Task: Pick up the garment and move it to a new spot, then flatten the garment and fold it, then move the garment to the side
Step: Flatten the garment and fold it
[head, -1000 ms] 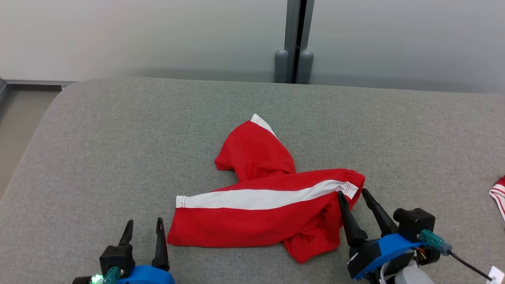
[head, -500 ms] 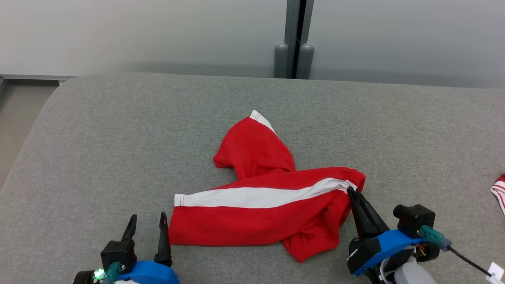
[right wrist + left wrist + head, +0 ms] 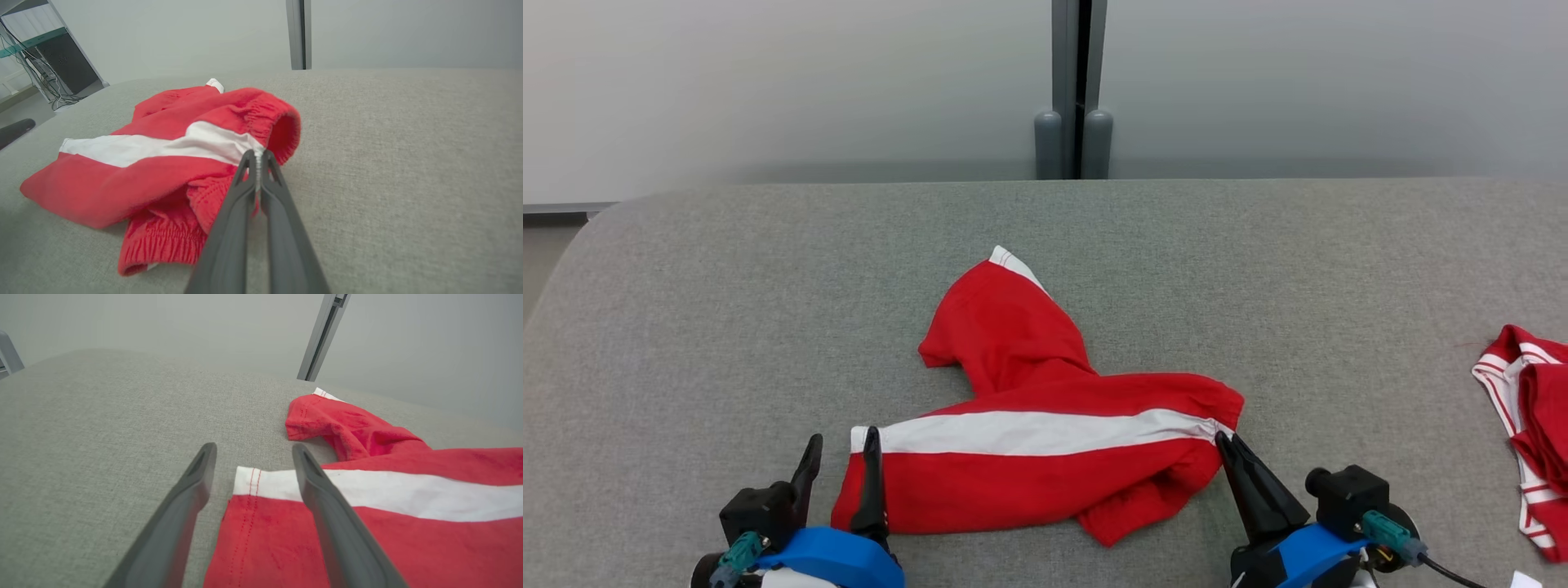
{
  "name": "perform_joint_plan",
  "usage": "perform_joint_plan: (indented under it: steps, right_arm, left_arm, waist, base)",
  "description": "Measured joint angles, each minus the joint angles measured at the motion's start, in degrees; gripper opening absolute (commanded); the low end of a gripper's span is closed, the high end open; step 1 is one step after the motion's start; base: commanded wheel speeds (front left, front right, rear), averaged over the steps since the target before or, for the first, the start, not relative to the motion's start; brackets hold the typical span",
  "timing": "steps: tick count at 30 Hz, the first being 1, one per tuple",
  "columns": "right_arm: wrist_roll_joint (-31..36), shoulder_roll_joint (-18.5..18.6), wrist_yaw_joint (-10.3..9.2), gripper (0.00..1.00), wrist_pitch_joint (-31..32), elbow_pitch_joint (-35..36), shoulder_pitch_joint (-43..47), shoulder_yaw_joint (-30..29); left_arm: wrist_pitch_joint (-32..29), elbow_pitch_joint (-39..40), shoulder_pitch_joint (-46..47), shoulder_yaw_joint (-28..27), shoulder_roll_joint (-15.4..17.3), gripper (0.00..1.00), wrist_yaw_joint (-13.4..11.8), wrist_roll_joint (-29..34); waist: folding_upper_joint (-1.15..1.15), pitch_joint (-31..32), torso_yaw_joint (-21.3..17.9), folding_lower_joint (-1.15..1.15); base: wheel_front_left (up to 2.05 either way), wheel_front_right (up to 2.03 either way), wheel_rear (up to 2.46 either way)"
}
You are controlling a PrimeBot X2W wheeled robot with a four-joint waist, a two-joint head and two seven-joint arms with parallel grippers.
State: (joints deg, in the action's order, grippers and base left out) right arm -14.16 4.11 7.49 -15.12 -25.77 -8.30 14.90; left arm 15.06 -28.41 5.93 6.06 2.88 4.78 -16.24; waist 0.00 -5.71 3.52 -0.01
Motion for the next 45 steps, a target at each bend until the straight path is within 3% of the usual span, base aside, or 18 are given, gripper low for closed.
perform_joint_plan:
  steps: [6, 17, 33, 45]
  right_arm:
    - [0.04, 0.71, 0.0, 0.0, 0.0, -0.32, 0.49, 1.44]
    - [2.26, 1.92, 0.0, 0.0, 0.0, -1.8, 0.8, 2.27]
    - [2.71, 1.85, 0.0, 0.0, 0.0, -3.32, 1.18, 2.37]
    - [2.97, 1.85, 0.0, 0.0, 0.0, -3.86, 1.49, 2.42]
  left_arm:
    - [0.0, -6.47, 3.19, 1.02, -0.02, 1.0, 1.76, -4.81]
    - [-0.62, -18.36, 10.44, 3.39, 0.51, 1.0, 2.53, -12.35]
    - [-13.65, -13.92, 12.9, 13.51, 7.99, 1.0, 2.64, -34.96]
    - [-17.66, -9.26, 10.98, 19.94, 12.32, 1.0, 2.64, -44.62]
  waist:
    - [0.0, -0.22, -1.32, 0.0]
    - [0.0, -0.57, -1.53, 0.01]
    - [0.0, -0.49, -1.52, 0.01]
    - [0.0, 0.24, -1.0, 0.0]
  base:
    - [0.0, 0.0, 0.0]
    - [0.0, 0.0, 0.0]
    - [0.0, 0.0, 0.0]
    - [0.0, 0.0, 0.0]
